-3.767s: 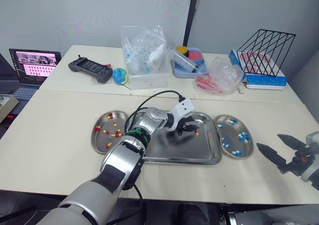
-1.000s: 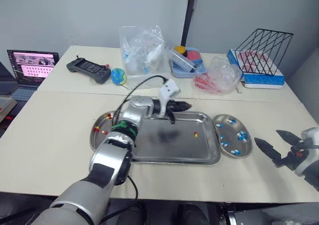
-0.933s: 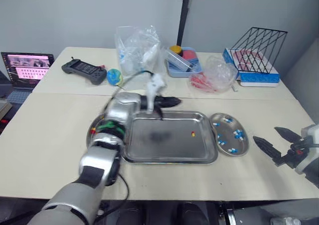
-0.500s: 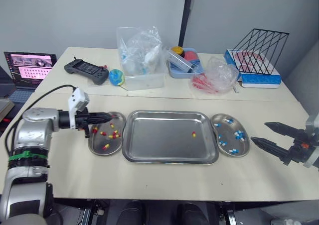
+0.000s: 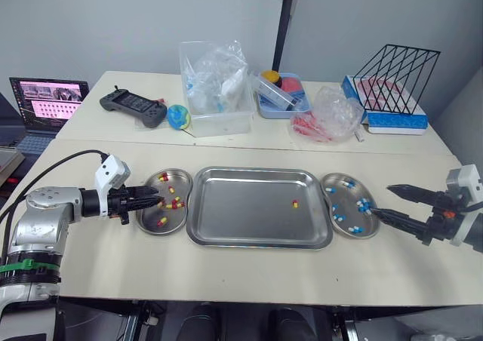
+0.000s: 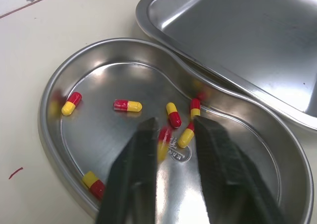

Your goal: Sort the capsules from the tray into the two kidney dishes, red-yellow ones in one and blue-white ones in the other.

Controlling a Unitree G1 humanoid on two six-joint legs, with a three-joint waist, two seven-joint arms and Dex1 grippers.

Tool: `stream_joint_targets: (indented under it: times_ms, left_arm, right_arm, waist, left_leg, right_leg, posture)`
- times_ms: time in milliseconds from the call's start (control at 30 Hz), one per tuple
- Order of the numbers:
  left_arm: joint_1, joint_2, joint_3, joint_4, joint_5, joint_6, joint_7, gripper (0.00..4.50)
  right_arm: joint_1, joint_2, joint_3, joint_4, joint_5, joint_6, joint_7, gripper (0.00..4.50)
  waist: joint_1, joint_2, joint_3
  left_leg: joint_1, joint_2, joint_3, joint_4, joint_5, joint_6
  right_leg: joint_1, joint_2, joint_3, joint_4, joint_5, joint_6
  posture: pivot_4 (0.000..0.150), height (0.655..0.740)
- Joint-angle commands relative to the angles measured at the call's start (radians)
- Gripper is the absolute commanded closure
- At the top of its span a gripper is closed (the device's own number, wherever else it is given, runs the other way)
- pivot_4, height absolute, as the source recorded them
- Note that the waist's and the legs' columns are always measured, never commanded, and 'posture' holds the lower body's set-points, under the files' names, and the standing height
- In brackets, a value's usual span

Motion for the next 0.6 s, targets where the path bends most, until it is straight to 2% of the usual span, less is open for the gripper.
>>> stream_joint_targets:
  times_ms: [33,200,400,600]
  left_arm:
    - [0.012,0.048,0.053,-0.025,-0.044,0.014,-0.009,1.72]
    - [0.023,0.094,0.134,0.029,-0.089,-0.018,-0.017,0.07]
    - [0.077,0.166,0.27,0.221,-0.118,-0.113,-0.035,0.02]
    - [0.072,0.181,0.321,0.385,-0.125,-0.234,-0.052,0.02]
  right_arm:
    - [-0.037,-0.007,-0.033,0.028,-0.018,-0.047,-0.008,0.0]
    - [-0.066,0.013,-0.061,0.117,-0.064,-0.129,-0.04,0.0]
    - [-0.083,0.018,-0.09,0.294,-0.133,-0.266,-0.067,0.0]
    - [-0.088,0.036,-0.069,0.334,-0.151,-0.319,-0.072,0.0]
  waist:
    - [-0.006,0.0,0.0]
    - [-0.008,0.0,0.0]
    - [-0.01,0.0,0.0]
    - [-0.012,0.001,0.0]
  left_leg:
    - [0.0,0.0,0.0,0.0,0.0,0.0]
    - [0.0,0.0,0.001,-0.001,0.0,0.0]
    - [0.001,0.001,0.002,-0.002,0.0,0.0]
    - [0.004,0.002,0.004,-0.003,0.0,-0.001]
  right_leg:
    - [0.0,0.0,0.0,0.0,0.0,0.0]
    - [0.0,0.0,0.0,0.0,0.0,0.0]
    - [0.0,0.0,0.0,-0.001,0.0,-0.001]
    - [0.0,-0.001,0.0,0.0,-0.001,-0.002]
  posture:
    - [0.15,0.74]
    - [0.15,0.74]
    - [0.15,0.74]
    - [0.15,0.74]
